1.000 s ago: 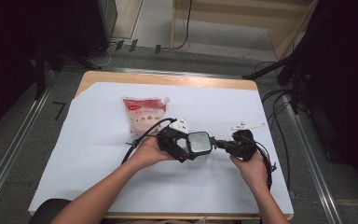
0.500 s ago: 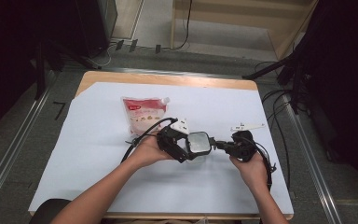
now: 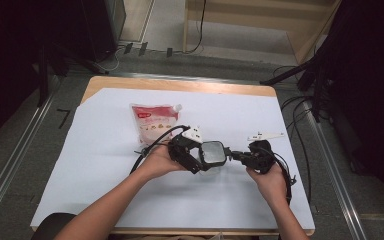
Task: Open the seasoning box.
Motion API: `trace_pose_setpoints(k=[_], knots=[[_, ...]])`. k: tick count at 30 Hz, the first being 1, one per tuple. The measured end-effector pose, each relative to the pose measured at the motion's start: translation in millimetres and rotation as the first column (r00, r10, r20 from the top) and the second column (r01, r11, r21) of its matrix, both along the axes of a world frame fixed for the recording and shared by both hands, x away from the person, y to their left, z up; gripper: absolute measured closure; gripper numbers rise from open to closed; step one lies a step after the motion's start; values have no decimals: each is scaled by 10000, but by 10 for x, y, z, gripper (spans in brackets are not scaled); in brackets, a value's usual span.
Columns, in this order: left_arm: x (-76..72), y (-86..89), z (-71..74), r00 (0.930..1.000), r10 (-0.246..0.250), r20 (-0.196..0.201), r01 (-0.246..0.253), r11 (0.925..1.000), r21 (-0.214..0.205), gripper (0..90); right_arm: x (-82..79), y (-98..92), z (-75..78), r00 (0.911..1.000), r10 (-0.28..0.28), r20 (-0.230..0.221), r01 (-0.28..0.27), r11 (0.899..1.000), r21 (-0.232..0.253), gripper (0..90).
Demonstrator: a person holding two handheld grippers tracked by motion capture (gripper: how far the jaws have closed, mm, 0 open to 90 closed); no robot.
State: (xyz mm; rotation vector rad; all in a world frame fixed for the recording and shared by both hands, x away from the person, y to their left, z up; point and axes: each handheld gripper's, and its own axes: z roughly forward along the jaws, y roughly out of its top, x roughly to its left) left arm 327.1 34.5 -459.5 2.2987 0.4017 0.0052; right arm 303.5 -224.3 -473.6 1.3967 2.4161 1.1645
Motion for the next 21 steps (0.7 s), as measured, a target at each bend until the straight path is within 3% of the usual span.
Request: trace_pose_setpoints(k=[21], knots=[[-21,-22,165,9992,-97,386,89,9997,219,171,-19,8,8,10000,78,-15,-78,9999,89,900]])
